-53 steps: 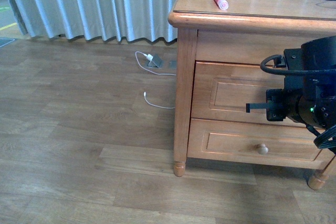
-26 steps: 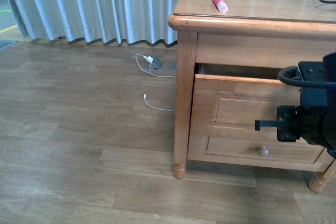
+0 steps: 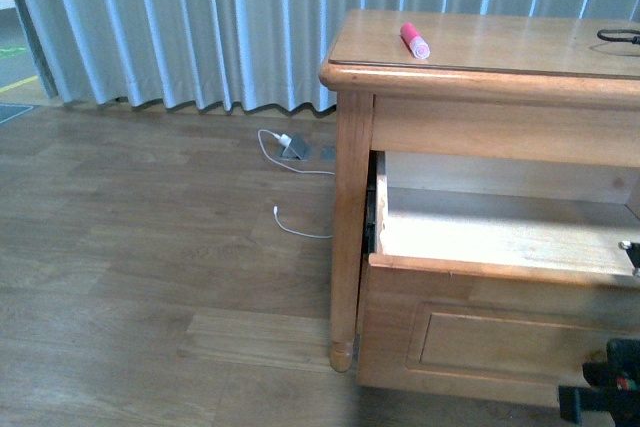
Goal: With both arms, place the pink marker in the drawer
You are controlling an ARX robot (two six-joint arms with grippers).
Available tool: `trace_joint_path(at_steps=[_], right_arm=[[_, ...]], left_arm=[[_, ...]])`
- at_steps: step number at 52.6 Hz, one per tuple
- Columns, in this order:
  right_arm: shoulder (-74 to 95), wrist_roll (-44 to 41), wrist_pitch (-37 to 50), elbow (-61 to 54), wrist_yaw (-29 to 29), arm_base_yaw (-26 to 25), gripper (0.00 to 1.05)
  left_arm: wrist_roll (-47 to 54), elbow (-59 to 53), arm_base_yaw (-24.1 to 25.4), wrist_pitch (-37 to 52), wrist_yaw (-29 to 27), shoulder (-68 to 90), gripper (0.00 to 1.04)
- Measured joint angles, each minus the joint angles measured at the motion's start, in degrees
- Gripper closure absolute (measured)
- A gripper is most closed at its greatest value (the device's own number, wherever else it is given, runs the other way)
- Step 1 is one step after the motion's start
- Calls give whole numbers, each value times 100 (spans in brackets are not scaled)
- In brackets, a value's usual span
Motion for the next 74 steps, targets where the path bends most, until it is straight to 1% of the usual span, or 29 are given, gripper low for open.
trace_joint_path(at_steps=[2, 9, 10, 16, 17, 20, 21, 24, 27, 31, 39, 44, 49, 69, 70, 72, 73, 74], right_arm=[[-136, -9, -72, -96, -33, 31, 82], [-743, 129, -400, -345, -109, 81, 60], [-815, 151, -439, -367, -122, 81, 58], [-1705, 227, -1060, -535, -319, 42, 39], [-1799, 227, -1128, -544, -334, 28, 37], [-2428, 227, -1532, -562, -376, -94, 27], [-2535, 227, -1593, -562, -387, -118, 25], [-3226, 223, -2015, -535, -490, -321, 14], [-3779, 199, -2374, -487, -570, -494, 7], [-4503, 129, -2850, -378, -699, -732, 9], [-5823, -50, -3744, -186, -1034, -1200, 8], [-6551, -142, -4044, -195, -1233, -1537, 8], [-7058, -317, -4229, -273, -1075, -1711, 8], [-7108, -424, -4236, -297, -1062, -1727, 8], [-7152, -470, -4109, -350, -966, -1674, 10], [-7326, -634, -3377, -673, -555, -1453, 17], [-7414, -713, -3056, -826, -470, -1366, 18], [-7514, -763, -2677, -1008, -444, -1259, 13]], left_arm=[[0, 0, 0, 0, 0, 0, 6], [0, 0, 0, 0, 0, 0, 6], [0, 0, 0, 0, 0, 0, 6], [0, 0, 0, 0, 2, 0, 6], [0, 0, 0, 0, 2, 0, 6], [-2, 0, 0, 0, 0, 0, 6], [0, 0, 0, 0, 0, 0, 6], [0, 0, 0, 0, 0, 0, 6], [0, 0, 0, 0, 0, 0, 6], [0, 0, 0, 0, 0, 0, 6], [0, 0, 0, 0, 0, 0, 6], [0, 0, 0, 0, 0, 0, 6], [0, 0, 0, 0, 0, 0, 6], [0, 0, 0, 0, 0, 0, 6], [0, 0, 0, 0, 2, 0, 6], [0, 0, 0, 0, 2, -2, 6], [-2, 0, 0, 0, 0, -2, 6], [0, 0, 0, 0, -7, -2, 6]])
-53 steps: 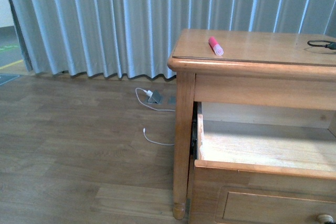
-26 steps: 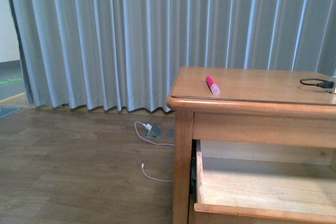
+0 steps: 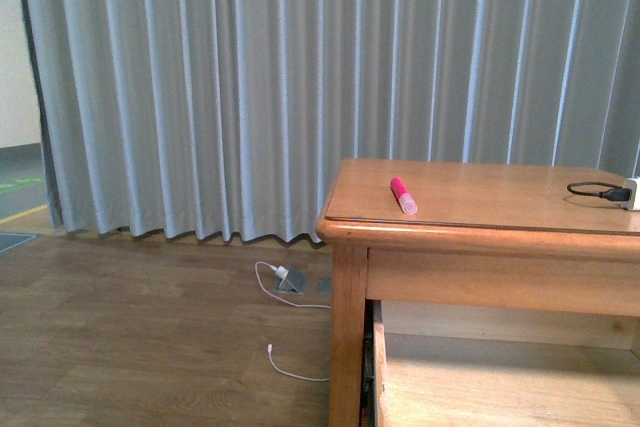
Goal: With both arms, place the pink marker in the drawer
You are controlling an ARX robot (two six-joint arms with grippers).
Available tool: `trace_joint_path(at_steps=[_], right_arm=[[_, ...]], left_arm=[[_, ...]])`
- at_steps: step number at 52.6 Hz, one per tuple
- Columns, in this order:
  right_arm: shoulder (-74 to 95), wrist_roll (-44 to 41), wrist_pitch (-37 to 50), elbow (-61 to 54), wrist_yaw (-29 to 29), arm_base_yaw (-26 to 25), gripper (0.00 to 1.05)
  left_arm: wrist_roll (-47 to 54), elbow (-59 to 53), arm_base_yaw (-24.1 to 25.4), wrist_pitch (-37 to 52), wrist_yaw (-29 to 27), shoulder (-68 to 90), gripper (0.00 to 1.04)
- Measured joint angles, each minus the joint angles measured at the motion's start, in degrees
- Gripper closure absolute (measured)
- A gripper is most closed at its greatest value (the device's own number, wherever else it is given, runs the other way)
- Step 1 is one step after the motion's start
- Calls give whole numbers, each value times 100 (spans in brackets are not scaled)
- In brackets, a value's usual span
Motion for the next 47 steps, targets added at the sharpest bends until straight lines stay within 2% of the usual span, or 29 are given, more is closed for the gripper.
trace_joint_path(at_steps=[2, 4, 31, 36, 47], right_arm=[[-105, -68, 363, -101, 0, 87, 6], [-120, -111, 431, -103, 22, 98, 9], [-116, -179, 431, -118, 39, 103, 8], [-116, -179, 431, -120, 42, 105, 8], [-116, -184, 431, -120, 42, 105, 8]], left_arm=[[0, 0, 0, 0, 9, -2, 6], [0, 0, 0, 0, 15, -2, 6], [-55, 4, -22, -22, -63, 17, 6], [-643, 157, -557, 267, -938, 935, 6], [-688, 1377, -1379, 1801, -750, 3810, 6]])
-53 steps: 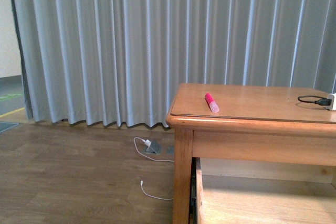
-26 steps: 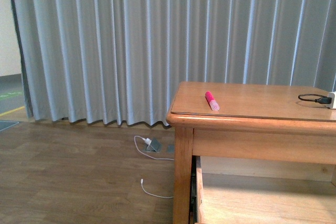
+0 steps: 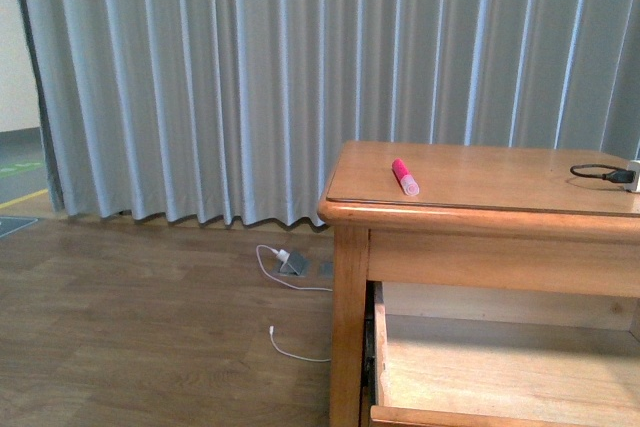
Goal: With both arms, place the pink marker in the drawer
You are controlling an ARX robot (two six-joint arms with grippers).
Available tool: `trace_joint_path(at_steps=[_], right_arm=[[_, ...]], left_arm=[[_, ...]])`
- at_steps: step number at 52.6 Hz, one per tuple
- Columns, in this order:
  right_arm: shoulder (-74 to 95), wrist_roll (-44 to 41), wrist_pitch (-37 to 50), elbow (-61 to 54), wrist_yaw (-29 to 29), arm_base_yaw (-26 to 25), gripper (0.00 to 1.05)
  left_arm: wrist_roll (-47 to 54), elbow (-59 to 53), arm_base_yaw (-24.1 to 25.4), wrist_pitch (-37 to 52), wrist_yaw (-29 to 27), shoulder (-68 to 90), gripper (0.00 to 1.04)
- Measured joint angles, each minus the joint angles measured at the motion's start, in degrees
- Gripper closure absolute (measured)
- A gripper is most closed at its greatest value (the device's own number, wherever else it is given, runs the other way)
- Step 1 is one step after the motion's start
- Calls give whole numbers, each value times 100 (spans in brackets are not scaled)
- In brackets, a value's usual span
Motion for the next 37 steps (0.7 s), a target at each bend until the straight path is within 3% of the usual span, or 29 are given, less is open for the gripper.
trace_joint_path(at_steps=[11, 37], right_arm=[[0, -2, 0, 0, 0, 0, 8], [0, -4, 0, 0, 0, 0, 8]], left_arm=[[398, 1539, -433, 769, 208, 2544, 6], [544, 5490, -1038, 358, 424, 6269, 6]])
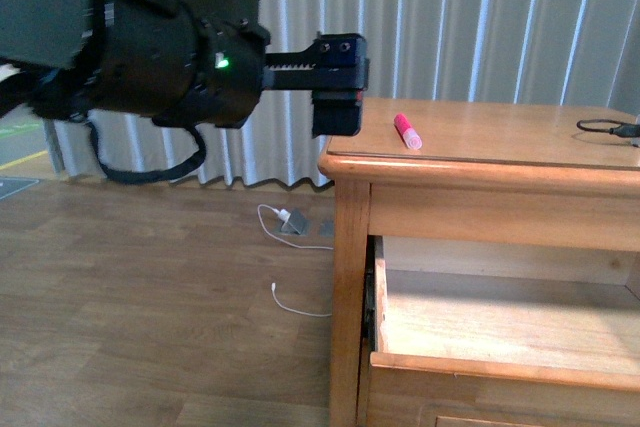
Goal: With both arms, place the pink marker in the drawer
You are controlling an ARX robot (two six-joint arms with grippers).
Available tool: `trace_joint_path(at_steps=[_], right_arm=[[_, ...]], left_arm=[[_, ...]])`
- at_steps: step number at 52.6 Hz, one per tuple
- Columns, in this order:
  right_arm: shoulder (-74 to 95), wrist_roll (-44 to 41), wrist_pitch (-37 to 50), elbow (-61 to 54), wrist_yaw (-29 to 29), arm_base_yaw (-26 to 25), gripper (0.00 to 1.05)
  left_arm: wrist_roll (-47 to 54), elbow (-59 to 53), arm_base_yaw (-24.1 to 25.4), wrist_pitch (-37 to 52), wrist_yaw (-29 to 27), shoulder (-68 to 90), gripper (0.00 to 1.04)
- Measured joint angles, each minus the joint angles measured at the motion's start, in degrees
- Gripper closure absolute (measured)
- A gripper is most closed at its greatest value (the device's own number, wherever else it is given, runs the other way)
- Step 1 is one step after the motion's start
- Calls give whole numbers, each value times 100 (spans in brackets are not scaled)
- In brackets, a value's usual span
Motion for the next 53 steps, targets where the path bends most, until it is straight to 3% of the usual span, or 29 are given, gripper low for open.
trace_joint_path(at_steps=[28, 53], right_arm=[[0, -2, 0, -2, 0, 0, 8], [0, -2, 0, -2, 0, 0, 8]], left_arm=[[-37, 3633, -446, -1084, -260, 2691, 6], [256, 5302, -586, -2538, -560, 3576, 6]])
